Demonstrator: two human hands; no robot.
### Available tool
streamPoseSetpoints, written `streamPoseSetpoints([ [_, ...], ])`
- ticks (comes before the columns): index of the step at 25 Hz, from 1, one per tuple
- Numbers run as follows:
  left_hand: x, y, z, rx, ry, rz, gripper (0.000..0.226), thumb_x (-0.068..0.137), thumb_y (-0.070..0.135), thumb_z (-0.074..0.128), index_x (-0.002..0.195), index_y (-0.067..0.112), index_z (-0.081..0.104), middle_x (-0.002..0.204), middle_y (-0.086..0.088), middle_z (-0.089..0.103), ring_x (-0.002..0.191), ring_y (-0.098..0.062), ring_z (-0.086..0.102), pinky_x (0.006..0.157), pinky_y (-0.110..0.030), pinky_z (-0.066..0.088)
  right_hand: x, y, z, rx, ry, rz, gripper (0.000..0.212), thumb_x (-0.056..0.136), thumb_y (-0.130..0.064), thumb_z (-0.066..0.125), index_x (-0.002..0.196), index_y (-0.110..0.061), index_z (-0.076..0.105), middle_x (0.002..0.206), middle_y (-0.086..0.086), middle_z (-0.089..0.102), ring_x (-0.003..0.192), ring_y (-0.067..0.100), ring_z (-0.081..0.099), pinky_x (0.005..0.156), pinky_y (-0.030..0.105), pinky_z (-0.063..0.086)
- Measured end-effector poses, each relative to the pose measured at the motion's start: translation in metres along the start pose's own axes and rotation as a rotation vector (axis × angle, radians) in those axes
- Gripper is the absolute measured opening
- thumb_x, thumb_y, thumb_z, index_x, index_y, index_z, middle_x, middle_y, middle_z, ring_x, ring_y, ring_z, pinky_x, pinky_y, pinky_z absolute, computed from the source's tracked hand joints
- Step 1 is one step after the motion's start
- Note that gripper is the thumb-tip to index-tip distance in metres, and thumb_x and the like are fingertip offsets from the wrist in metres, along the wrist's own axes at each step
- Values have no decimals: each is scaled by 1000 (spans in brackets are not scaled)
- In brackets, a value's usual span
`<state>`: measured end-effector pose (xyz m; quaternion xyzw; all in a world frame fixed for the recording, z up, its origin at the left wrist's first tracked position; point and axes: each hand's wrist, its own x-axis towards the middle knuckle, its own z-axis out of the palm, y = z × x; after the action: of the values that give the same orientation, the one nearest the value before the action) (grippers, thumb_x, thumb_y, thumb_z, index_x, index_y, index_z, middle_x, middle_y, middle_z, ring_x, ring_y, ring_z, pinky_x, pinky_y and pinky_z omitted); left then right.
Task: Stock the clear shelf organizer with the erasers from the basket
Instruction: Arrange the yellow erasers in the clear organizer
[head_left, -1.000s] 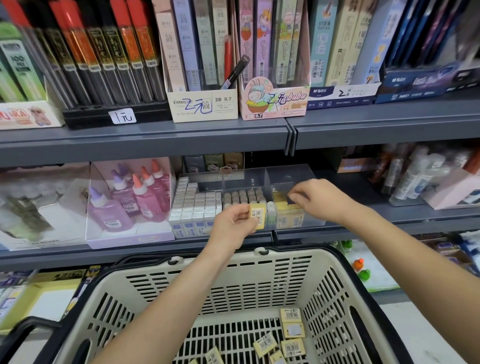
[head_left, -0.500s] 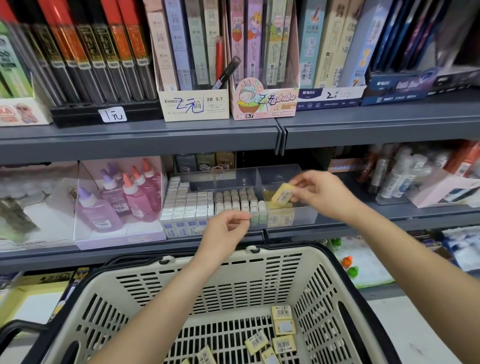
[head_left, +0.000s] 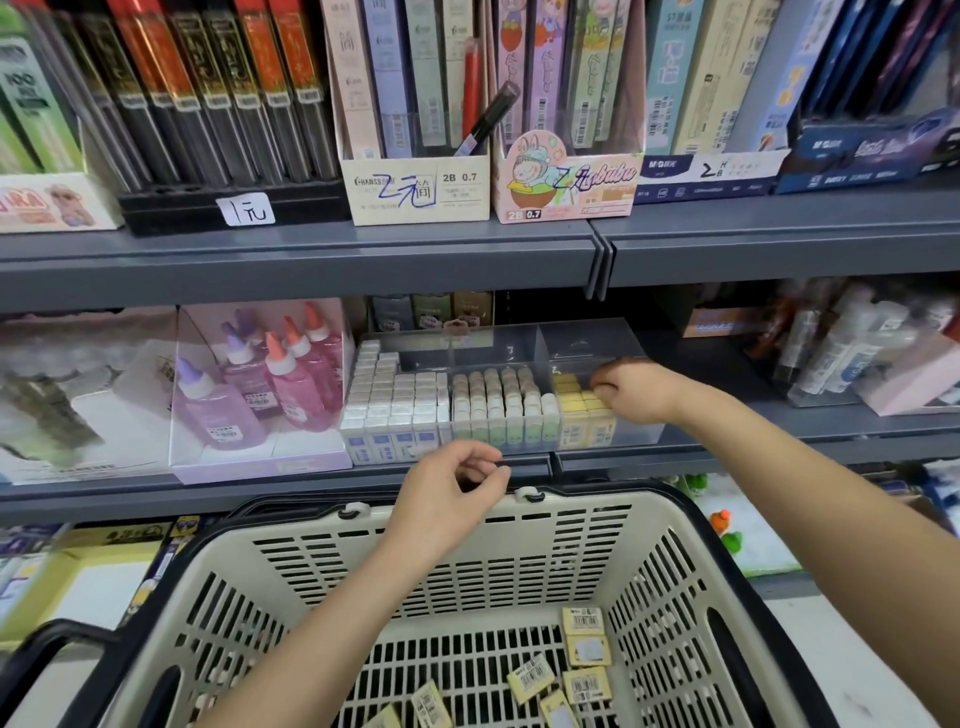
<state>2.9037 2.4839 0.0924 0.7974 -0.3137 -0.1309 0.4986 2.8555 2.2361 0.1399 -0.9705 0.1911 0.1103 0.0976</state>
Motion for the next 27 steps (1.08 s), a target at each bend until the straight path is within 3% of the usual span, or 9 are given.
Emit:
streamPoseSetpoints([
  [5,-30,-4,-16,-159,154,37,22,84,10,64,83,33,64,81,12,67,76,3,58,70,-9,45,-9,-4,2,-11,48,-9,37,99,-19,35,131,-9,49,136,11,51,124,27,47,101,32,37],
  [8,-56,-21,-36,-118,139,58,19,84,14,62,85,32,66,87,18,68,80,0,61,72,-11,48,-40,-15,14,144,389,2,32,94,-20,47,123,-10,56,119,11,59,111,27,55,94,36,45],
  [11,-81,-41,-49,-15,-45,-27,15,84,21,61,88,36,63,85,18,67,81,3,60,71,-12,48,-85,-50,41,332,629,-200,24,92,-20,53,113,-14,61,106,-2,60,100,13,55,87,25,42],
  [13,-89,-55,-54,72,-197,-136,11,87,22,60,92,31,62,88,15,65,83,3,59,74,-9,46,-106,-80,72,333,492,-349,23,92,-26,52,110,-16,62,103,-6,59,97,10,55,85,25,43],
  [16,-90,-73,-59,221,-476,-327,8,91,21,57,96,19,63,93,4,64,82,-7,60,69,-10,45,-116,-124,138,131,-35,-458,37,94,-39,45,126,-22,52,124,-3,51,115,15,50,97,34,42],
  [18,-91,-79,-61,271,-527,-437,16,93,20,54,101,10,63,97,-6,65,86,-15,61,70,-18,46,-116,-149,183,-8,-296,-517,48,95,-40,43,139,-21,38,141,2,39,128,20,40,105,35,36],
  [20,-94,-78,-69,297,-464,-431,19,93,19,52,104,6,63,102,-8,65,92,-17,60,74,-20,46,-116,-174,224,-78,-383,-612,56,95,-36,46,145,-23,26,150,6,27,135,24,31,110,37,30],
  [23,-106,-73,-94,330,-364,-373,17,93,23,51,103,15,63,95,7,62,88,-5,56,67,-10,40,-117,-215,273,-135,-374,-714,65,92,-39,49,147,-31,17,156,6,10,142,29,12,114,45,13],
  [27,-134,-66,-125,230,-231,-322,16,92,25,55,106,22,62,97,17,59,95,2,55,85,-15,42,-119,-242,306,-365,-346,-879,67,87,-62,39,145,-40,15,157,-1,-8,141,37,-7,110,62,-4],
])
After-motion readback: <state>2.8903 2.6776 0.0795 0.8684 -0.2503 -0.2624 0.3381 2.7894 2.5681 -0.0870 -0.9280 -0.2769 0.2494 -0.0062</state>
